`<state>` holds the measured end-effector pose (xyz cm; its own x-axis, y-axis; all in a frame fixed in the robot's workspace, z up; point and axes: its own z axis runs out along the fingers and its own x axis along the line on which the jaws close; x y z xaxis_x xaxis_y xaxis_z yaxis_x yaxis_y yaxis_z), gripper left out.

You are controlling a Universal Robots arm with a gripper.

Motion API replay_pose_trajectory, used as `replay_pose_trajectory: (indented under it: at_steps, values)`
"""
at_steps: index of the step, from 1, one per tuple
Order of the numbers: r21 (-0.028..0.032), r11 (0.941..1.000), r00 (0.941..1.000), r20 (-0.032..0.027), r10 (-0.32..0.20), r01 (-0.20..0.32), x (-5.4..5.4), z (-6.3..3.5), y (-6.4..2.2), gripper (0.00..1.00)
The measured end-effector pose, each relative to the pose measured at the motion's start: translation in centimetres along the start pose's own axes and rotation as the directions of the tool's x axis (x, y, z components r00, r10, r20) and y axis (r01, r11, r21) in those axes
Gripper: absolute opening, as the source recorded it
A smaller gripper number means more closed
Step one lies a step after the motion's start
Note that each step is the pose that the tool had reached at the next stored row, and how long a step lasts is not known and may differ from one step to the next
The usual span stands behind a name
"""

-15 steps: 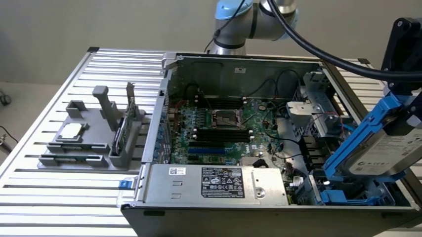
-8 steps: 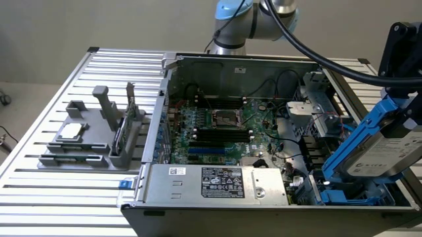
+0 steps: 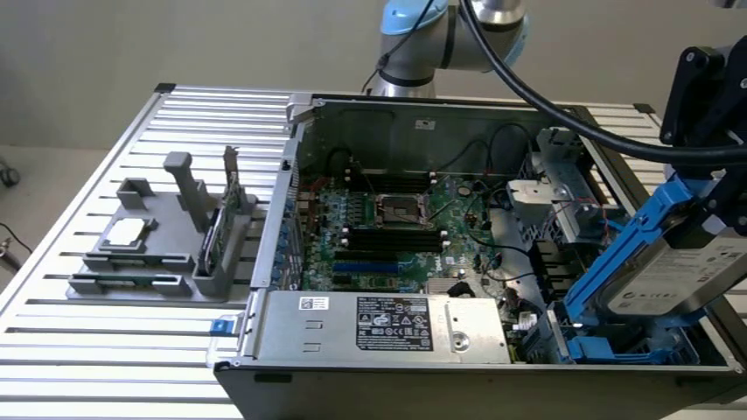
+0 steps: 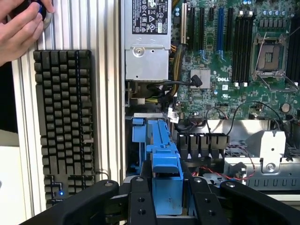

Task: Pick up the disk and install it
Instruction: 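Insert the disk into the insertion slot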

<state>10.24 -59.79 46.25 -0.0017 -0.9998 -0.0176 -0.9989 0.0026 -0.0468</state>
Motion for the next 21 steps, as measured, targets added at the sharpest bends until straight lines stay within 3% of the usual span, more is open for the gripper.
replay_pose_trajectory:
  at_steps: [8,16,21]
  values:
    - [0.029,0.9996,1.0,0.0005,0.0,0.0,0.2,0.54,0.75,0.33]
    - [0.0366,0.9993,1.0,0.0009,-0.001,0.001,0.2,1.02,0.87,0.33]
    - [0.0381,0.9993,1.0,0.0069,0.0,0.0,0.3,1.47,0.9,0.33]
